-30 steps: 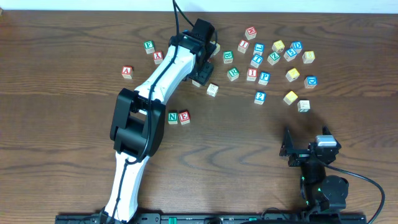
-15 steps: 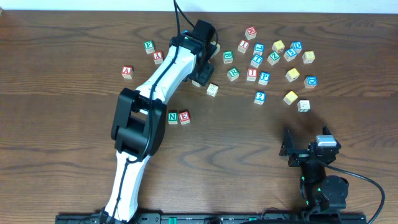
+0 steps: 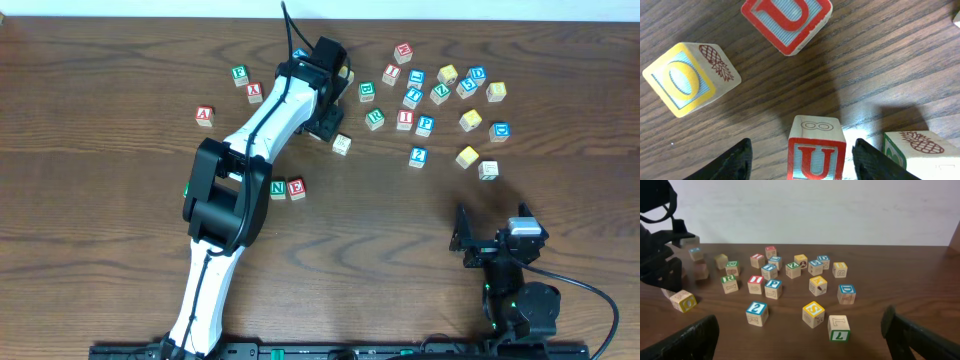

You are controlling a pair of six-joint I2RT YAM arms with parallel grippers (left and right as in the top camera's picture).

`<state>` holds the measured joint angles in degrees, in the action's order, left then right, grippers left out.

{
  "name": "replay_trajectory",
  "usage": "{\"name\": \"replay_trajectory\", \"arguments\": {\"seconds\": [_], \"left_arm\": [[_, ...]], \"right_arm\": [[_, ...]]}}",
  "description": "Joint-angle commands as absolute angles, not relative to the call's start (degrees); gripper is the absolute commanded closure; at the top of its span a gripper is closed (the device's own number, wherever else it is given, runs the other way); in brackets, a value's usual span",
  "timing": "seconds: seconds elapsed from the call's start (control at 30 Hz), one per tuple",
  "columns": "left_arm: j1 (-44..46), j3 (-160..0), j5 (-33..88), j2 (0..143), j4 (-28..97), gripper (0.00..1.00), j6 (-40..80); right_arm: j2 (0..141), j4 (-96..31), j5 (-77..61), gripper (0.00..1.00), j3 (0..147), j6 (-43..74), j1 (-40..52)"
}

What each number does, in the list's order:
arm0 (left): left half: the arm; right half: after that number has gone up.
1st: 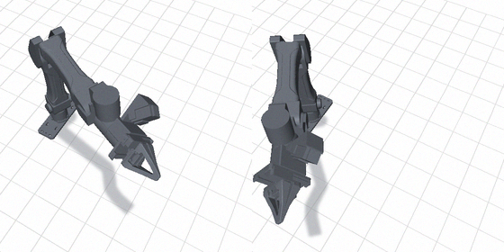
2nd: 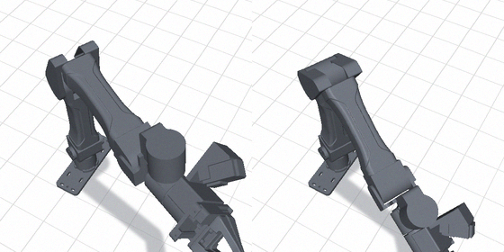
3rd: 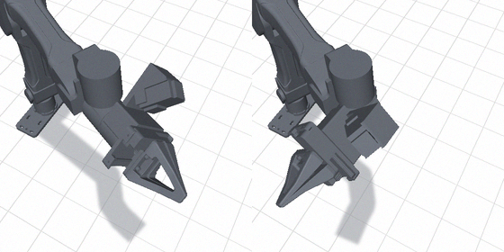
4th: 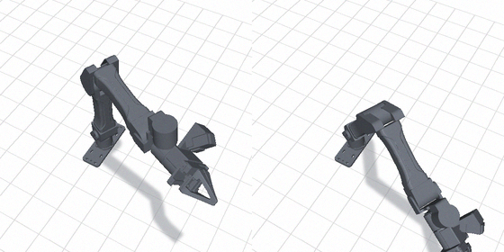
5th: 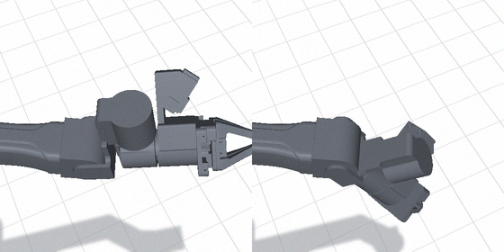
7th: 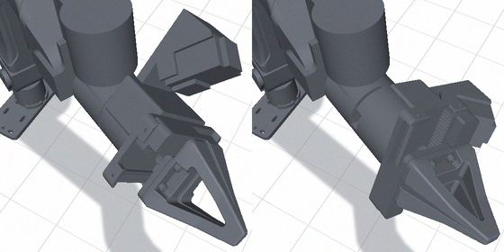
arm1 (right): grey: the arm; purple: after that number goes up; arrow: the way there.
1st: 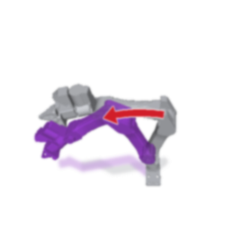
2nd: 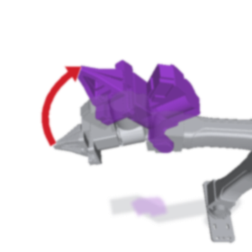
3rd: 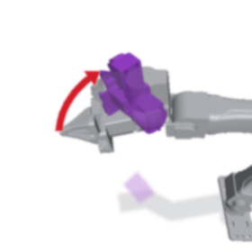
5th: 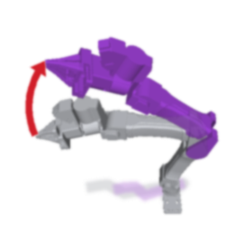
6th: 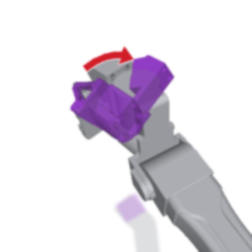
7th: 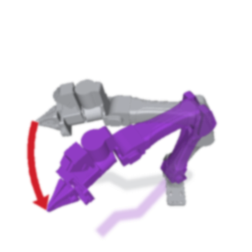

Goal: Spell out NEURIPS

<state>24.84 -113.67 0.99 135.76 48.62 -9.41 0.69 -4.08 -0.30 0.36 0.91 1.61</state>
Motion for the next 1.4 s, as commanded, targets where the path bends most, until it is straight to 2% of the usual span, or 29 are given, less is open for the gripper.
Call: {"name": "replay_trajectory", "arguments": {"seconds": [0.0,0.73,1.37], "left_arm": [[24.9,-114.7,1.1,136.2,48.6,0.4,-9.8],[25.4,-114.7,3.7,136.2,48.7,0.39,-9.8],[25.4,-114.7,3.7,136.3,49.0,0.54,-9.8]], "right_arm": [[0.4,-4.3,-0.4,0.01,0.3,1.7,1.2],[0.4,-4.3,-0.4,0.01,0.3,1.7,1.2],[0.4,-4.3,-0.4,0.01,0.3,1.7,1.2]]}}
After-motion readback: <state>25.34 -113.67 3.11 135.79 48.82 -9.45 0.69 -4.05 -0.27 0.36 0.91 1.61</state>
